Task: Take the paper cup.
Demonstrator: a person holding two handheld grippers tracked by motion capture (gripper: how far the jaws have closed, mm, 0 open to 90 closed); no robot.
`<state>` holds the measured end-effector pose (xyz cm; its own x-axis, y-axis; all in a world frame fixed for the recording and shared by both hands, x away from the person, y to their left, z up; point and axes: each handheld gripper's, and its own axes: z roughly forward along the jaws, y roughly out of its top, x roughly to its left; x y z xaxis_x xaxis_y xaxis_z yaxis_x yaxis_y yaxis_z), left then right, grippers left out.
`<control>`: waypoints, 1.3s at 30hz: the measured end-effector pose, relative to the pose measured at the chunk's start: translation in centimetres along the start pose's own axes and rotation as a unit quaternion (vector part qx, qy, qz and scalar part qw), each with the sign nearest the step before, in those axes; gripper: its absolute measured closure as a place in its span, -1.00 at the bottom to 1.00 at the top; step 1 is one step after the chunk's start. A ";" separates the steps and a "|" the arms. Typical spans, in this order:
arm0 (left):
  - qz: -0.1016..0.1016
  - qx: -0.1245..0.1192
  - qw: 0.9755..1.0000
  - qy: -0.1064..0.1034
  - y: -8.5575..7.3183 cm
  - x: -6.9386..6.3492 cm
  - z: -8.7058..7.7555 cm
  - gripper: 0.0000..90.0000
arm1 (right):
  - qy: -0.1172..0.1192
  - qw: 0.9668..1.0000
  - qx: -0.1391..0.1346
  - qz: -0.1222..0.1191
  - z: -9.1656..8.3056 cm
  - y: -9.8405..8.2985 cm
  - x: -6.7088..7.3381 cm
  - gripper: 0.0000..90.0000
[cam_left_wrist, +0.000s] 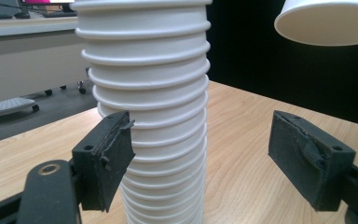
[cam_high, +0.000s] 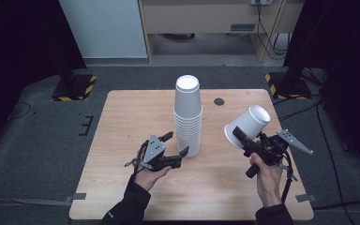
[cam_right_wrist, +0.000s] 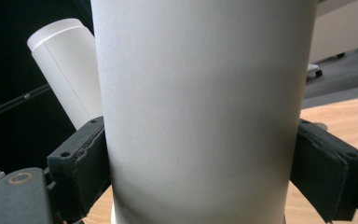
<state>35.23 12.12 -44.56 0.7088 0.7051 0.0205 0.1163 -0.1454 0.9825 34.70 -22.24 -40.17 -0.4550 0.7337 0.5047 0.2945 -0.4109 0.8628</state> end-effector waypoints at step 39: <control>0.009 -0.061 0.997 -0.043 -0.6 -4.5 3.5 -0.29 | -0.008 0.995 -0.015 0.099 -1.5 -2.3 -1.1 -0.69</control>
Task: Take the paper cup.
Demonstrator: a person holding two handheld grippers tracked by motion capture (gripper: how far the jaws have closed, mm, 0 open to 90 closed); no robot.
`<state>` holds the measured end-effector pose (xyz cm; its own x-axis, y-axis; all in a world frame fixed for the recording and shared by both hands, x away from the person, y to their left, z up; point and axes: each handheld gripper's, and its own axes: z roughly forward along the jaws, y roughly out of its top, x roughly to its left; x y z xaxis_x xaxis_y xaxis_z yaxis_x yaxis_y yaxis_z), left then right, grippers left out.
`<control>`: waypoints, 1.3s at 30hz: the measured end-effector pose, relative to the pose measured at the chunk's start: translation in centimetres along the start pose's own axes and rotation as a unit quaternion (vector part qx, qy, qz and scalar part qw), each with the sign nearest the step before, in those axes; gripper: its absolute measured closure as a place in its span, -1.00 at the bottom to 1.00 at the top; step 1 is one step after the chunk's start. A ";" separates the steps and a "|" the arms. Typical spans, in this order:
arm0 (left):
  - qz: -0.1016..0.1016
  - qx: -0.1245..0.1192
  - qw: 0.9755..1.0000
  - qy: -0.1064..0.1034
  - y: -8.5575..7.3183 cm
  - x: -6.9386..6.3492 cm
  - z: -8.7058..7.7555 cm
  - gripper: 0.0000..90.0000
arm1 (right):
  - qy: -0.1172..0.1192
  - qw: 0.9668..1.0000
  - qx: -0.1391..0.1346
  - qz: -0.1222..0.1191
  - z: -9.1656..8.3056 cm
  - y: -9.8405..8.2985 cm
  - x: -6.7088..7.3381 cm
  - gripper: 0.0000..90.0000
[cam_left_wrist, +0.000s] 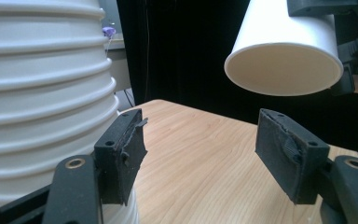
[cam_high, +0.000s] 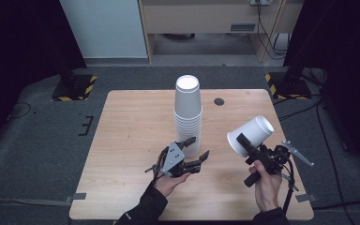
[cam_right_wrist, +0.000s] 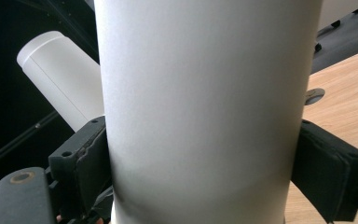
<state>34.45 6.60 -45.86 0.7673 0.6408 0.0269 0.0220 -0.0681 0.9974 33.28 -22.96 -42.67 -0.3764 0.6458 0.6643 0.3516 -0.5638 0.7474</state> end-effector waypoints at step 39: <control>-0.012 -0.043 0.999 -0.028 -0.7 -1.3 4.9 -0.16 | 0.005 0.999 0.012 0.040 0.1 -0.2 -0.3 -0.69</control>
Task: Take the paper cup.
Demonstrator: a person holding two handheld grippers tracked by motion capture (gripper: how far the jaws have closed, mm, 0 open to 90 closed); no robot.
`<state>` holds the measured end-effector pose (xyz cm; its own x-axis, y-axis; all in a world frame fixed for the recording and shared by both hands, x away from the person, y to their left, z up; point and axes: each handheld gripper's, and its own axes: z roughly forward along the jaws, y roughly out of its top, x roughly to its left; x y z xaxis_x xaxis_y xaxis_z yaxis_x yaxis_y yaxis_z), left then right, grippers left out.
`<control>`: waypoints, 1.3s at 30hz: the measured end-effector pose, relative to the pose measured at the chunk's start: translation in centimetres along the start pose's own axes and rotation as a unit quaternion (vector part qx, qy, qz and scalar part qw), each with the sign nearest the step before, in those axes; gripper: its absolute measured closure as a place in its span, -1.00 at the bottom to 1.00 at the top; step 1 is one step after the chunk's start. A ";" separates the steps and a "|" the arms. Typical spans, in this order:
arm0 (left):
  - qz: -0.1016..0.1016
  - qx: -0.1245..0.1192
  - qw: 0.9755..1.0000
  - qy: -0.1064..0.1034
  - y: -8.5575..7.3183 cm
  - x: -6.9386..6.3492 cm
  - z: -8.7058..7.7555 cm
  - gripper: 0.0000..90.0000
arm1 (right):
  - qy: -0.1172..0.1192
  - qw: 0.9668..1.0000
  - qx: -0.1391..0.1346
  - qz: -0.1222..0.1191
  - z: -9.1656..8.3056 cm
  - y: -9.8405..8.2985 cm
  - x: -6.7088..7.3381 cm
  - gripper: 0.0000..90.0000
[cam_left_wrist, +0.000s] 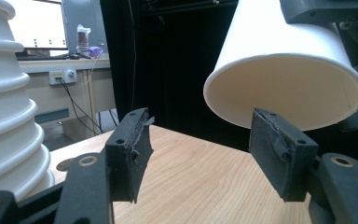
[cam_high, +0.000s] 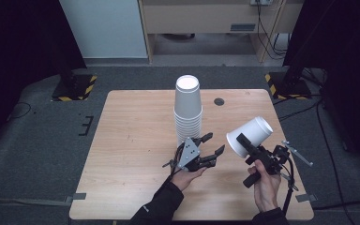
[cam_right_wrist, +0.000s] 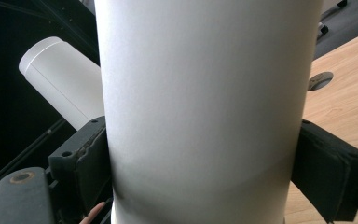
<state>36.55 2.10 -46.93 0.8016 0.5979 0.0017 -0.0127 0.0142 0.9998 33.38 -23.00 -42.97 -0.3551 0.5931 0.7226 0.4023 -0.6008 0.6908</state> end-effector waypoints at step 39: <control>0.019 0.018 0.999 -0.029 1.8 -0.4 3.5 -0.05 | 0.009 0.999 0.013 0.042 0.1 -0.3 -0.3 -0.69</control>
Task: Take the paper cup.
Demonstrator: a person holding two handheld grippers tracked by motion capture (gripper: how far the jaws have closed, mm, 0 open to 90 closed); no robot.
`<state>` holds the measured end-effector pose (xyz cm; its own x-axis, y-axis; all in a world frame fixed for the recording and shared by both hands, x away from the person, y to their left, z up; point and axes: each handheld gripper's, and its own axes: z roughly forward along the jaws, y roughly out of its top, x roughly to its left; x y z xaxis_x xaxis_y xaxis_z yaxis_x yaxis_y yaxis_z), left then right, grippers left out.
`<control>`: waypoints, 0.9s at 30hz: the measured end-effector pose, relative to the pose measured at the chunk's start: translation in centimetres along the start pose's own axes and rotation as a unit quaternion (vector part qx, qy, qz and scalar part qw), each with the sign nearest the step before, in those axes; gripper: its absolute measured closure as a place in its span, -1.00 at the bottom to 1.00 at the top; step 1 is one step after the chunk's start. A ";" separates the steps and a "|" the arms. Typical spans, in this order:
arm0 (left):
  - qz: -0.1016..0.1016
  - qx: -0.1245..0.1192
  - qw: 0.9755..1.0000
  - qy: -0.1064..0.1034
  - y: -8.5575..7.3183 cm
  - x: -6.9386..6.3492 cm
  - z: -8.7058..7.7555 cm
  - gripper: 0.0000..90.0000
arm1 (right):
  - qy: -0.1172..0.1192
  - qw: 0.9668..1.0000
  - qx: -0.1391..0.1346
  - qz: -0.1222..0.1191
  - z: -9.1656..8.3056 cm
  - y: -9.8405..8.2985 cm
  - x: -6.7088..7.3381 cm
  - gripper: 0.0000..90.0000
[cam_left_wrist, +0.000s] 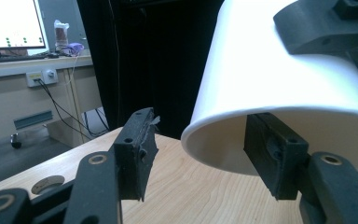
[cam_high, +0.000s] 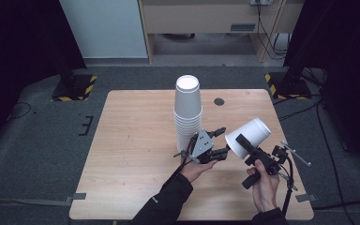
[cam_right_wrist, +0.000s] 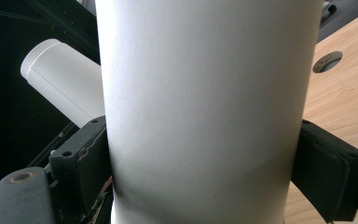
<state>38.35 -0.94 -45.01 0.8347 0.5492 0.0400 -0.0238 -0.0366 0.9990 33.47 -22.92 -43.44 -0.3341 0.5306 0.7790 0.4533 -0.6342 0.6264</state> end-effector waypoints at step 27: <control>0.002 -0.006 1.000 -0.003 -0.1 0.3 0.1 -0.01 | -0.001 0.997 -0.011 0.080 0.0 -0.6 -0.7 -0.69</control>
<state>38.67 -0.86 -45.12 0.8379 0.5440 0.0440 -0.0338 -0.0287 0.9990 33.40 -22.89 -44.38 -0.2567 0.4229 0.8690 0.4822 -0.7232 0.4944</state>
